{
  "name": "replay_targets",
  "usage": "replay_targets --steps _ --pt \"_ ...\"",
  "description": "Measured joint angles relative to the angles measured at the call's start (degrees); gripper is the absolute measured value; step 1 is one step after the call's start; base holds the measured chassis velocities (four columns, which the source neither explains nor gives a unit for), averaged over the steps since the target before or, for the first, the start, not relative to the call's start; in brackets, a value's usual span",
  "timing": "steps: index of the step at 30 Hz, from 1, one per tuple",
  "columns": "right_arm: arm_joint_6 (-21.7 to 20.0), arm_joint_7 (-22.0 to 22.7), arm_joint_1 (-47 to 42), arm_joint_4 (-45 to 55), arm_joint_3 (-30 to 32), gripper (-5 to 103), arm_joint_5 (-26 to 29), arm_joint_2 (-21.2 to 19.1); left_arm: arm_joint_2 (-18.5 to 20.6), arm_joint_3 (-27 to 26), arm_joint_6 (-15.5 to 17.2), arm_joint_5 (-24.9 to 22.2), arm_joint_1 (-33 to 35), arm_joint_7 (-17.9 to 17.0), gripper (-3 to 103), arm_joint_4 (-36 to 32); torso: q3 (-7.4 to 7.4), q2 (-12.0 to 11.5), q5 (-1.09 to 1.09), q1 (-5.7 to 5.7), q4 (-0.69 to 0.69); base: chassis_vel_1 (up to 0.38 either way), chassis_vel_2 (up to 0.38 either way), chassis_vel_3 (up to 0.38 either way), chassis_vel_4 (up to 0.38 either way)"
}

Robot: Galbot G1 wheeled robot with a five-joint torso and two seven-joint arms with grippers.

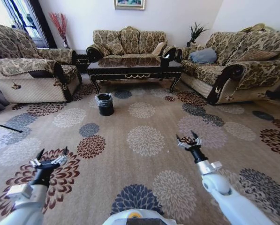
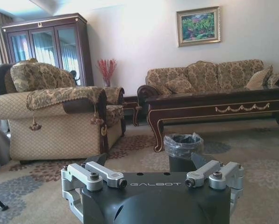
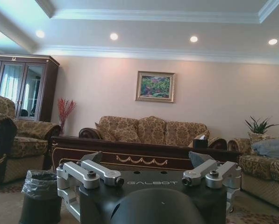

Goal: Move to the front of the table and pick up the trash from the floor, then place it into the trash bin.

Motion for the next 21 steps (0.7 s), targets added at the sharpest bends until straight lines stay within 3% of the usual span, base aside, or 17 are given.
replay_targets --steps 3,7,10,15,21 --pt "-2.7 -1.2 -0.1 2.9 2.9 100 0.8 -0.8 0.9 -0.9 0.1 -0.3 -0.4 -0.5 100 -0.6 0.00 0.0 0.00 0.00 0.00 0.000 0.000 0.000 0.000" --pt "-7.4 2.9 -1.3 9.8 6.6 100 2.0 -1.7 1.7 -2.7 0.8 -1.2 -1.1 -1.8 100 -2.1 0.00 0.0 -0.01 0.00 0.02 0.000 0.000 0.000 0.000" --pt "-10.7 4.9 -2.9 15.4 10.2 100 6.6 -1.9 2.9 -5.3 2.2 -3.9 -1.8 -2.0 100 -3.6 0.00 0.0 -0.01 0.00 0.00 0.000 0.000 0.000 0.000" --pt "-11.6 5.0 -3.3 17.7 11.7 100 6.9 -1.7 3.7 -7.8 2.9 -7.0 -2.5 0.0 100 -4.7 0.00 0.0 0.00 0.00 0.01 0.000 0.000 0.000 0.000" --pt "-11.7 3.6 -4.8 18.2 13.8 100 2.9 -0.8 2.8 -8.1 -0.5 -7.9 -3.5 4.2 100 -3.4 0.31 0.5 0.00 0.16 -0.01 0.000 0.000 0.000 0.000"
